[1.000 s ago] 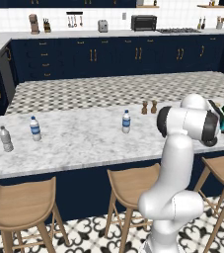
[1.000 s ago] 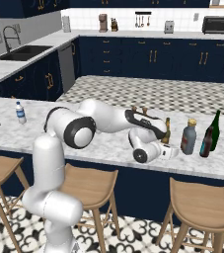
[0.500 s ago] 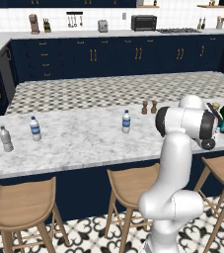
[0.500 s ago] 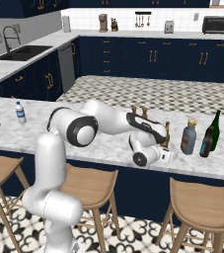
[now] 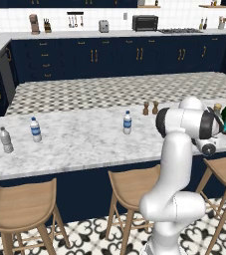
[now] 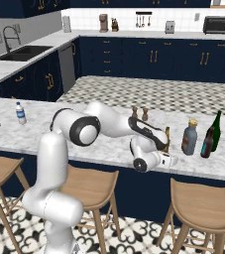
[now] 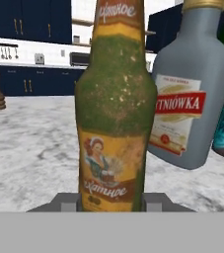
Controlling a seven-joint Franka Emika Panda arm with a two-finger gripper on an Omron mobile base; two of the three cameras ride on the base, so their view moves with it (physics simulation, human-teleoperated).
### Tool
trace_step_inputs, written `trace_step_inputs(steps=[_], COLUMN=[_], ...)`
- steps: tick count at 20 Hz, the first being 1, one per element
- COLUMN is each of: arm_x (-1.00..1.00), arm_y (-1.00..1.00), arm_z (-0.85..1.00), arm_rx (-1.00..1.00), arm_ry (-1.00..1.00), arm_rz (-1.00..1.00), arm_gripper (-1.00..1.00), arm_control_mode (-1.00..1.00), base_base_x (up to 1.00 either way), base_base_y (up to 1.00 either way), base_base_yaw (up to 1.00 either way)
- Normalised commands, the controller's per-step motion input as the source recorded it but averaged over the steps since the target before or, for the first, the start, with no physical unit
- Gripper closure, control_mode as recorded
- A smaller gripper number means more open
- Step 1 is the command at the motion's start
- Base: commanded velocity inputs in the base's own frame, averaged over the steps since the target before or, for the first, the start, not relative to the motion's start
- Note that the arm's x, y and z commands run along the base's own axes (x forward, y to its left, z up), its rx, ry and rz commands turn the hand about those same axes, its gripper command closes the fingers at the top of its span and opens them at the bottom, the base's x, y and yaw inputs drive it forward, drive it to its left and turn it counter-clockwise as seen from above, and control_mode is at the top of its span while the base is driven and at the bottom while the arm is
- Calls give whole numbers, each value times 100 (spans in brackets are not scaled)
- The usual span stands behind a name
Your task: Move the plastic bottles in the middle to the plastics group, and the glass bottles in the middle to the glass group.
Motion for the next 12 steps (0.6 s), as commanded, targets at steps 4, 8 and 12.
trace_step_inputs(steps=[4,8,12], arm_x=[18,29,30], arm_y=[-6,-19,-15], arm_z=[1,3,0], arm_rx=[0,0,0], arm_ry=[0,0,0], arm_rz=[0,0,0], arm_gripper=[100,100,100], arm_control_mode=[-100,-100,-100], base_base_x=[0,0,0], base_base_y=[0,0,0], base_base_yaw=[0,0,0])
